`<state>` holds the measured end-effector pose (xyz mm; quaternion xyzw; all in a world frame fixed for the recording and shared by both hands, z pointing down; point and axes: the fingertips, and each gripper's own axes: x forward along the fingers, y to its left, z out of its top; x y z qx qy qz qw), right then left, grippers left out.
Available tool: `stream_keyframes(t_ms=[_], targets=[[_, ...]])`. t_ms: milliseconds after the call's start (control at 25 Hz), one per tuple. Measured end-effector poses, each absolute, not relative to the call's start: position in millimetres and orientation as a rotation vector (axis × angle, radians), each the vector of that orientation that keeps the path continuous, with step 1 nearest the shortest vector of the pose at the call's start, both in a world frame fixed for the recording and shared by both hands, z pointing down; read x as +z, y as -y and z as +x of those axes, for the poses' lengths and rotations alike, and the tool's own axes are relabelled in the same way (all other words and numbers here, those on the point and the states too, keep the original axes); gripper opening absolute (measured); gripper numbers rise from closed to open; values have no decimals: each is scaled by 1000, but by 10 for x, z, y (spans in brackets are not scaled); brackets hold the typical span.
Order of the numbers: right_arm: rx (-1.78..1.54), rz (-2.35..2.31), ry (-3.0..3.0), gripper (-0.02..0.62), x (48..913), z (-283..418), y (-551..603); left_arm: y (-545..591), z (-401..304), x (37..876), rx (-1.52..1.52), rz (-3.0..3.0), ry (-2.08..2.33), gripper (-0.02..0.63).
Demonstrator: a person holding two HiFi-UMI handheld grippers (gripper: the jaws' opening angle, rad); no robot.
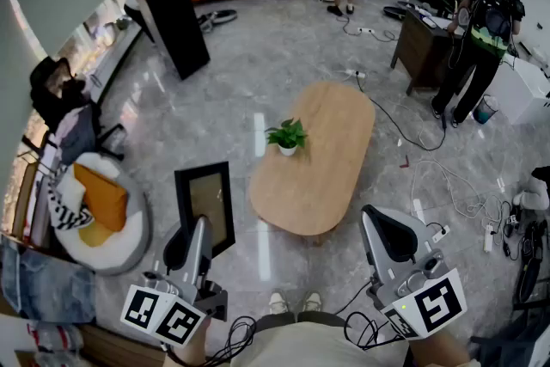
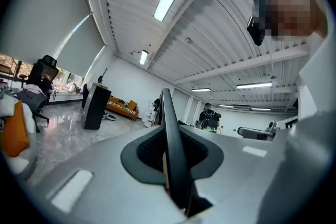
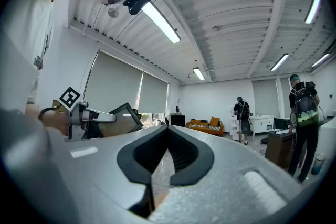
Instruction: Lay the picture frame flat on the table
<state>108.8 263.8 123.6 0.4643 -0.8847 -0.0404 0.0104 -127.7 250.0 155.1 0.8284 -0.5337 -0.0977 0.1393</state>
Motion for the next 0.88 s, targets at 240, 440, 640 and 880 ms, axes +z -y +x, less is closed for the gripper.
stream_keyframes(t_ms=[240,440,640,880], targets=[[-78,1440,2784,2,1263,1216,-2638,-2543,-1127,1596,-236,2407,1562,69],[-53,1415,2797,2,1336,1299,-2624,-2611,-998,1687,-180,2412,1591,69],[-31,1368,2814,2,1418,1345,-2602,-2637,-889,1767,-137,2413,1623,69],[-14,1319,2833,2,1521,1388,-2603,-2683,-740,1809,-104,2437,1665,69]])
